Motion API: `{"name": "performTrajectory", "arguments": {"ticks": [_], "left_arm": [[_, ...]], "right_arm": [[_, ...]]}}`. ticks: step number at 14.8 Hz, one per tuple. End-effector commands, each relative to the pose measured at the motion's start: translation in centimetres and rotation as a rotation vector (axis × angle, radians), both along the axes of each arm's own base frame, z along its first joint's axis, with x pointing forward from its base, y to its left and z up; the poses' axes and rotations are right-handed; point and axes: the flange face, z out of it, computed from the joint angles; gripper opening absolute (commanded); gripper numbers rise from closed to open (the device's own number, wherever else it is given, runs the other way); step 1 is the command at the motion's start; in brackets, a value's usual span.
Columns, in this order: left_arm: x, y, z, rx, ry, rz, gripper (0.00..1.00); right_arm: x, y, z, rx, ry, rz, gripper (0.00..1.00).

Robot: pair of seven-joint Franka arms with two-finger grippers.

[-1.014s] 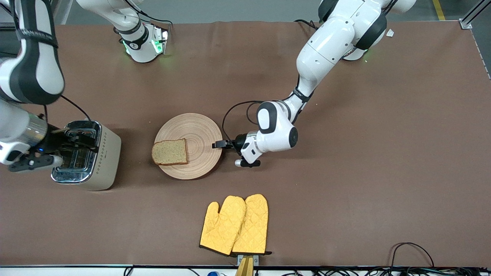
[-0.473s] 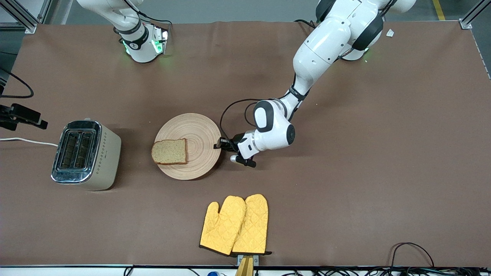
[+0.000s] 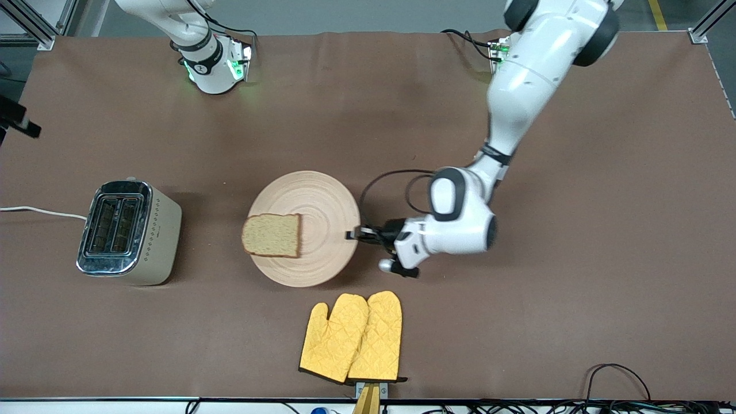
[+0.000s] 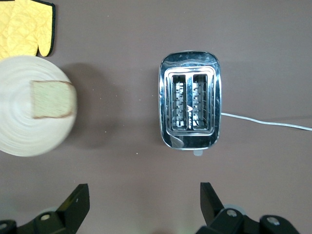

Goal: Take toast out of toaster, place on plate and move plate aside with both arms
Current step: 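Slide the wooden plate with the left gripper away from the toaster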

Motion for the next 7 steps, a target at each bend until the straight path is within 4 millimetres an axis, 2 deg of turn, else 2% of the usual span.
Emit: {"name": "performTrajectory", "arguments": {"ticks": [1,3,4,7], "left_arm": [[2.2,8.0,1.7,-0.025,0.008,-0.084,0.00],[3.9,14.6,1.8,-0.043,-0.018,-0.133,0.00],[4.5,18.8,1.5,-0.066,-0.028,-0.156,0.00],[4.9,29.1,0.0,-0.134,-0.060,-0.210,0.00]], "right_arm": [[-0.6,0.2,-0.2,-0.043,0.010,-0.010,1.00],[0.4,3.1,-0.8,-0.141,-0.002,0.040,1.00],[1.0,3.7,-1.5,-0.152,-0.019,0.053,1.00],[2.3,6.0,-3.1,-0.152,-0.038,0.082,1.00]]}}
